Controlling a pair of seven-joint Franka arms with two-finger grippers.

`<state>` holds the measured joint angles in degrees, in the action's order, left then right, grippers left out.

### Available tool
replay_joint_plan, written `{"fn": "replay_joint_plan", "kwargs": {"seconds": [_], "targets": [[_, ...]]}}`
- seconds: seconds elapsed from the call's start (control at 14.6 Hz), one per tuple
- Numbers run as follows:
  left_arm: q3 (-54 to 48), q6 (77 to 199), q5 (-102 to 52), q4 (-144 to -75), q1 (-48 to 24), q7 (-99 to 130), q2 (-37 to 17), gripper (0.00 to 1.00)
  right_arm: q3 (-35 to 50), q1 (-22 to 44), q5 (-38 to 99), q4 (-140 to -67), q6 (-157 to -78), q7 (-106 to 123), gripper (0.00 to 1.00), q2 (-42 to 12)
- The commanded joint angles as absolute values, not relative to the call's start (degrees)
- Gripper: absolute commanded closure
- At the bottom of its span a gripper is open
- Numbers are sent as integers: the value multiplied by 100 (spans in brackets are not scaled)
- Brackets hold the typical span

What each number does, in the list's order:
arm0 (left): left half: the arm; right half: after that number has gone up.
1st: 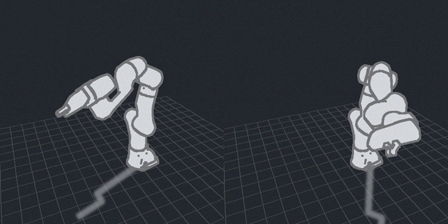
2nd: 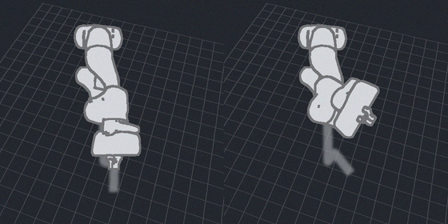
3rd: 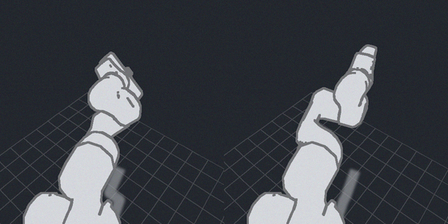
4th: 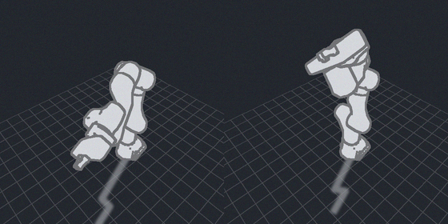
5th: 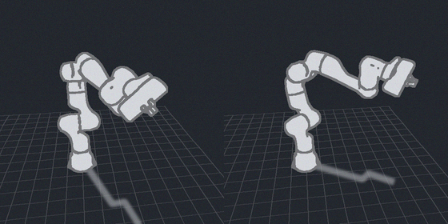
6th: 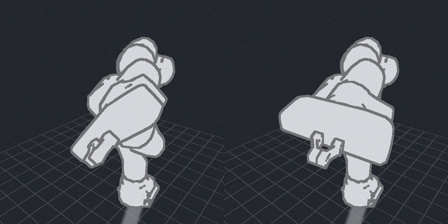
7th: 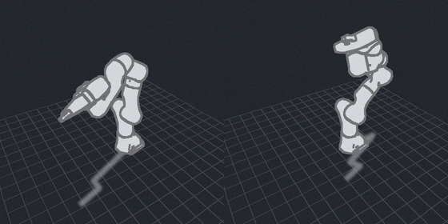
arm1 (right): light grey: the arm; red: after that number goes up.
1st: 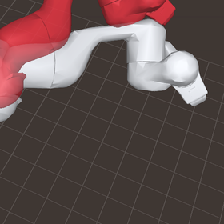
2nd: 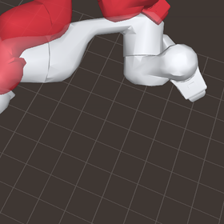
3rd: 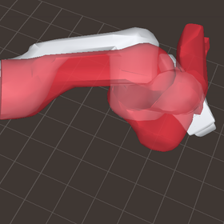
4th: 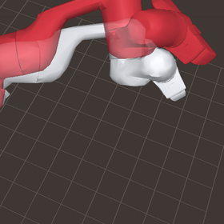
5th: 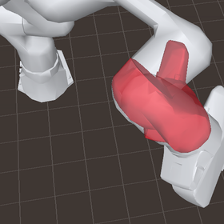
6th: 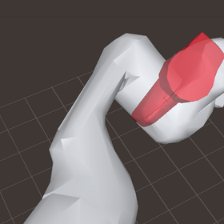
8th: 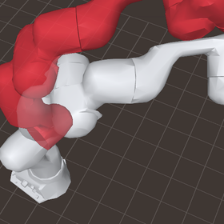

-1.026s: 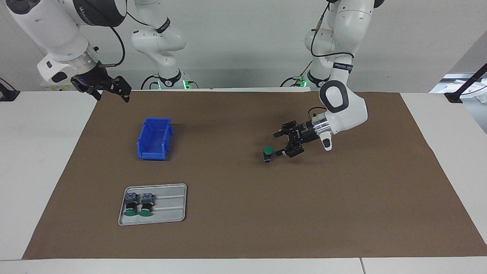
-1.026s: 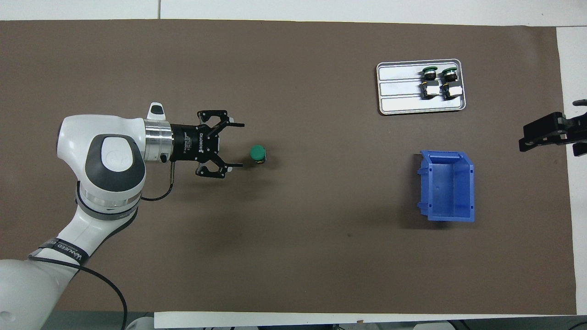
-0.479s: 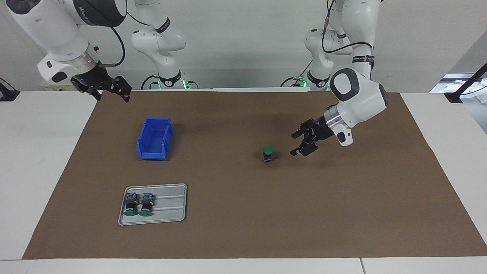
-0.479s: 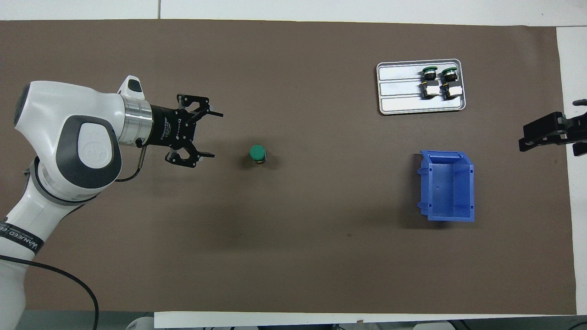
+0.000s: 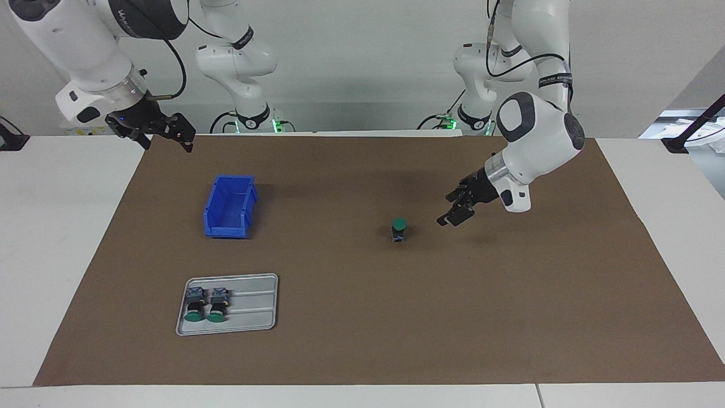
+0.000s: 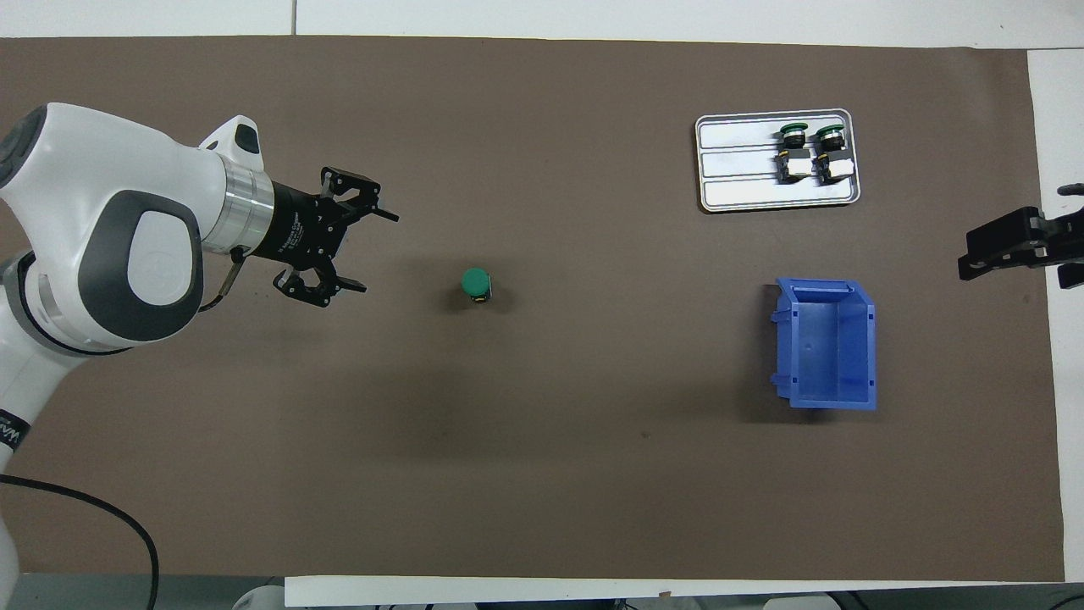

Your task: Place and press button with both arms

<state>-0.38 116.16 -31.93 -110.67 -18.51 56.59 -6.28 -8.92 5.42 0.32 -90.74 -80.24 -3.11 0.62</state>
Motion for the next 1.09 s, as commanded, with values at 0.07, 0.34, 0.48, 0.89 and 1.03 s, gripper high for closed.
{"fn": "replay_joint_plan", "kwargs": {"seconds": [0.07, 0.34, 0.48, 0.89, 1.03], "targets": [[9, 11294, -2111, -10785, -1907, 5564, -589, 0, -870, 501, 9, -9229, -8095, -229, 1, 185], [-52, 11250, -1381, -10749, -1960, 4887, -492, 0, -870, 501, 9, -9229, -8104, -237, 1, 185], [-62, 11267, -1004, -10749, -2091, 4555, -466, 0, -870, 501, 9, -9229, -8095, -237, 1, 185], [-62, 11250, -896, -10784, -2355, 3762, -466, 32, -870, 501, 9, -9229, -8103, -237, 1, 185], [-62, 11320, -896, -10740, -2566, 3770, -588, 53, -870, 501, 9, -9229, -8095, -237, 1, 185]]}}
